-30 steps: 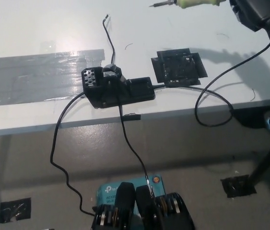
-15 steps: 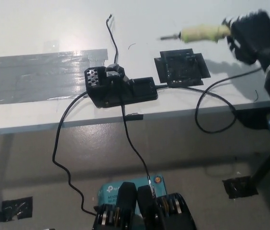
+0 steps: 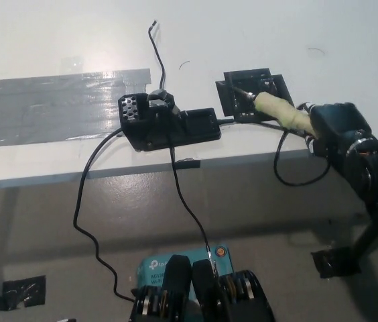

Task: The robot uses its right hand to grab the soldering gun kept on the middle of the table and pulls it out of its base and keep it on the right side of the base

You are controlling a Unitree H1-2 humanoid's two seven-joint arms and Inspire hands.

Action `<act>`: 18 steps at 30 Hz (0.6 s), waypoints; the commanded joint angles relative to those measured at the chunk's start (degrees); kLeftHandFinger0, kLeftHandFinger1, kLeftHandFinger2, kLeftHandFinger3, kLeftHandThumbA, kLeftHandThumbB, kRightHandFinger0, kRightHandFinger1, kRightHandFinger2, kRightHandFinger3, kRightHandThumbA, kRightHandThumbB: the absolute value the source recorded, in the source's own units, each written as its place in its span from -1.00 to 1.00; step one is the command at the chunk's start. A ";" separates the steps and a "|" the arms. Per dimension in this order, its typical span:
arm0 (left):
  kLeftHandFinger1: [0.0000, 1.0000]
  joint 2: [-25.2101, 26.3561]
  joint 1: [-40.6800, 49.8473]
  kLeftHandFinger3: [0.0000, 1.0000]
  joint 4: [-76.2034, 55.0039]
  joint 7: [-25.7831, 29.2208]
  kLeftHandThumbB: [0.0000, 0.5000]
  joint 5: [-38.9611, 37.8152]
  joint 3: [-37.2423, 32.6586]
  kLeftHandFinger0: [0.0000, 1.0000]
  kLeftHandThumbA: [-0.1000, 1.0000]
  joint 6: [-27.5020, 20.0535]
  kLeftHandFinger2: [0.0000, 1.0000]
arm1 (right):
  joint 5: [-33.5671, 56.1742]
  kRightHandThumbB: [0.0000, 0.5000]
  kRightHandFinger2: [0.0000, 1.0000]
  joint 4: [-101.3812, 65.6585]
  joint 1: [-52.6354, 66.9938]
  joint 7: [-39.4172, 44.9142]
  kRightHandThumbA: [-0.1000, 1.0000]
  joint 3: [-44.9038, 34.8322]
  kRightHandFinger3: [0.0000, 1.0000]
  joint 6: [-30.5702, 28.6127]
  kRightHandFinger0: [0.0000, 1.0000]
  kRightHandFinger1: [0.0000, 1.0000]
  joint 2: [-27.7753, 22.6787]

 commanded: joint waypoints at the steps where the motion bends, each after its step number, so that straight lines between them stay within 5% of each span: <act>1: 1.00 0.47 -0.05 1.00 -0.79 -1.21 -0.50 0.69 0.53 1.00 0.18 0.76 1.00 | 3.75 -0.45 1.00 -2.95 -3.71 20.93 0.56 0.51 1.00 11.86 1.00 1.00 -0.73; 2: 1.00 0.46 -0.03 1.00 -0.82 -1.19 -0.50 0.78 0.52 1.00 0.18 0.76 1.00 | 2.10 -0.05 1.00 -2.98 -4.17 23.33 0.82 2.27 1.00 12.00 1.00 1.00 -1.25; 4: 1.00 0.66 -0.07 1.00 -1.04 -1.29 -0.49 1.00 0.50 1.00 0.20 0.76 1.00 | 1.20 0.50 1.00 -3.10 -4.78 23.82 0.84 2.84 1.00 11.95 1.00 1.00 -1.73; 8: 1.00 0.84 -0.24 1.00 -0.56 -1.11 -0.47 0.96 0.64 1.00 0.20 0.76 1.00 | 0.98 0.98 1.00 -5.24 -5.32 24.06 1.00 2.81 1.00 11.12 1.00 1.00 -3.17; 18: 1.00 0.73 0.30 1.00 -0.86 -1.18 -0.47 1.14 0.96 1.00 0.20 0.76 1.00 | 2.07 1.00 1.00 -9.36 -5.15 23.75 1.00 1.14 1.00 10.79 1.00 1.00 -5.11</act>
